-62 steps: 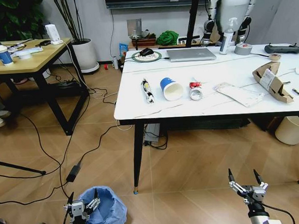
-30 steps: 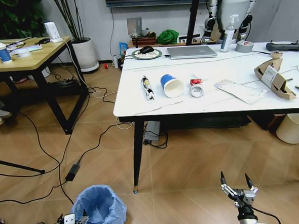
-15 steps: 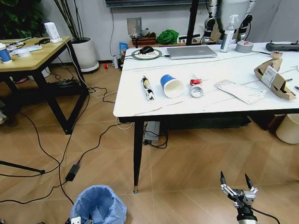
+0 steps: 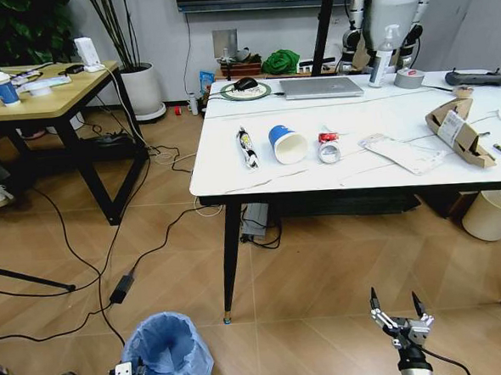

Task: Pick up the trash bin and place the trash from the table into it.

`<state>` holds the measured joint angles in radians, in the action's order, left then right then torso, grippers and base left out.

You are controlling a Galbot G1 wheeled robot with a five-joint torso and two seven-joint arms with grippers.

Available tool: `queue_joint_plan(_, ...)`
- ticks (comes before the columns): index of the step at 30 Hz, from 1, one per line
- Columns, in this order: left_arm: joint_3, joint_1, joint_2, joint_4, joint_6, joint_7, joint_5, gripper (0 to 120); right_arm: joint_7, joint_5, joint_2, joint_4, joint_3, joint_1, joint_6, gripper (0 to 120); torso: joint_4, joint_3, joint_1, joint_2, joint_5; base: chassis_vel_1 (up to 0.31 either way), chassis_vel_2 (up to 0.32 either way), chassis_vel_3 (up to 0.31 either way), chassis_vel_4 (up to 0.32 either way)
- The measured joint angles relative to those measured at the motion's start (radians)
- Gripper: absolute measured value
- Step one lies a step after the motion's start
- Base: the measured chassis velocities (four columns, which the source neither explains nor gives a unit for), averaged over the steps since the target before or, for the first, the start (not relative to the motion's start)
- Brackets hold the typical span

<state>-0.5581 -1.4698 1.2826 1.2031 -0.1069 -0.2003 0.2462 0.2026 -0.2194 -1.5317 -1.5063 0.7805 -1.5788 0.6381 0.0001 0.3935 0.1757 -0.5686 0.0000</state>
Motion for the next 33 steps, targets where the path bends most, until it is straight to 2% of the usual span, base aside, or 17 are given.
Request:
queue_joint_plan(3, -0.001, 0.003, 0.002, -0.003, -0.001, 0.003, 0.003, 23, -0.001, 0.002, 0.004, -0.003, 0.000, 0.003, -0.005, 100, 0.0000, 0.000, 0.000, 0.000, 0.0000, 0.000, 0.000, 0.000, 0.000)
queue_joint_plan(4, -0.001, 0.003, 0.002, -0.003, -0.001, 0.003, 0.003, 23, -0.001, 0.002, 0.004, -0.003, 0.000, 0.003, -0.005, 100, 0.0000, 0.000, 0.000, 0.000, 0.0000, 0.000, 0.000, 0.000, 0.000)
queue_joint_plan(10, 0.000, 0.006, 0.004, -0.007, -0.011, 0.013, 0.007, 1, -0.004, 0.002, 0.007, -0.012, -0.001, 0.004, -0.013, 100, -0.0001, 0.000, 0.000, -0.001, 0.0000, 0.000, 0.000, 0.000, 0.000)
queue_joint_plan(18, 0.006, -0.017, 0.004, 0.034, -0.040, 0.042, 0.005, 0, -0.005, 0.001, 0.015, -0.013, 0.001, 0.003, -0.014, 100, 0.0001, 0.000, 0.000, -0.001, 0.0000, 0.000, 0.000, 0.000, 0.000)
queue_joint_plan(22, 0.010, -0.051, 0.004, 0.125, -0.046, 0.087, -0.003, 0, -0.006, 0.000, 0.024, -0.016, 0.003, -0.001, -0.017, 100, 0.0000, 0.001, 0.000, -0.001, 0.0000, 0.000, 0.000, 0.000, 0.000)
queue_joint_plan(25, 0.019, -0.085, 0.001, 0.226, -0.054, 0.123, -0.017, 0, -0.013, -0.002, 0.036, -0.032, 0.004, -0.008, -0.026, 100, -0.0001, 0.001, 0.000, -0.001, 0.0000, 0.000, 0.000, 0.000, 0.000)
queue_joint_plan(26, 0.019, -0.085, 0.001, 0.226, -0.054, 0.123, -0.017, 0, -0.013, -0.002, 0.036, -0.032, 0.004, -0.008, -0.026, 100, -0.0001, 0.001, 0.000, -0.001, 0.0000, 0.000, 0.000, 0.000, 0.000)
queue_joint_plan(33, 0.034, -0.150, 0.002, 0.382, -0.059, 0.149, -0.057, 0, -0.018, -0.006, 0.056, -0.061, 0.010, -0.029, -0.037, 100, 0.0001, 0.001, 0.000, -0.001, 0.0003, 0.000, 0.000, 0.000, 0.000)
